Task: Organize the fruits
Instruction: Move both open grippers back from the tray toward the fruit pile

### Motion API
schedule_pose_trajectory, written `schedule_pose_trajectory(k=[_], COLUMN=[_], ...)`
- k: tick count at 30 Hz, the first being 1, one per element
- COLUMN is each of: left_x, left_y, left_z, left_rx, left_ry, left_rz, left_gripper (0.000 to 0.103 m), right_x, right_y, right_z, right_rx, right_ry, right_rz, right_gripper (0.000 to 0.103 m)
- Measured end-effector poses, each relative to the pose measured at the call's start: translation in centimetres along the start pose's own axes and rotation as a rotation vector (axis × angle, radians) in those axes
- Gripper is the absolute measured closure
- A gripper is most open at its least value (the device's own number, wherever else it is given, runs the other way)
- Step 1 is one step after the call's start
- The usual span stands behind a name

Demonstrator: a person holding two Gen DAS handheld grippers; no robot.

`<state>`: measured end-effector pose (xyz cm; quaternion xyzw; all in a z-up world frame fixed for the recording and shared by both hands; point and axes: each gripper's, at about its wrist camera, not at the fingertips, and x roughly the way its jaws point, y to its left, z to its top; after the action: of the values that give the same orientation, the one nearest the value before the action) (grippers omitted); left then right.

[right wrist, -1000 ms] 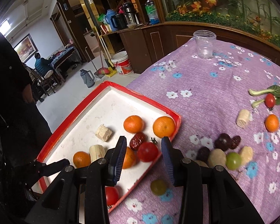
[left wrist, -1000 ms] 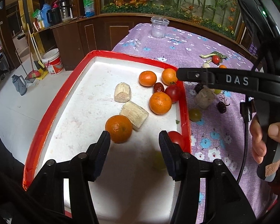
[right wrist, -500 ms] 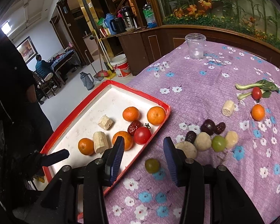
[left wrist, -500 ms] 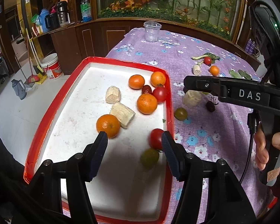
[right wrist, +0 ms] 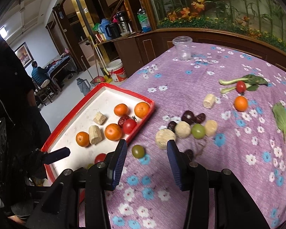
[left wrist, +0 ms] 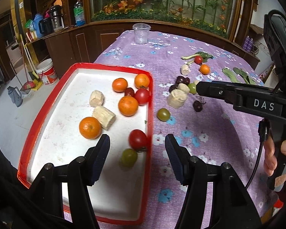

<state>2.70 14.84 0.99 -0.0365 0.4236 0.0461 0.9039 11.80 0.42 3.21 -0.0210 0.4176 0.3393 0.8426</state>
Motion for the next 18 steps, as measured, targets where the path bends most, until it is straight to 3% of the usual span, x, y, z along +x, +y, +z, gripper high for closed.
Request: schedule_pose_trajectory(k=[18], left_x=[2.0], left_y=[-4.2], left_z=[0.9], left_rx=[0.051], left_ry=[0.021], left_rz=[-0.042], left_gripper=[0.044], right_x=[-1.6], right_y=[-6.1], right_z=[-2.2], right_rx=[0.066], right_ry=[0.008], right_rz=[-0.059], right_gripper=[0.058])
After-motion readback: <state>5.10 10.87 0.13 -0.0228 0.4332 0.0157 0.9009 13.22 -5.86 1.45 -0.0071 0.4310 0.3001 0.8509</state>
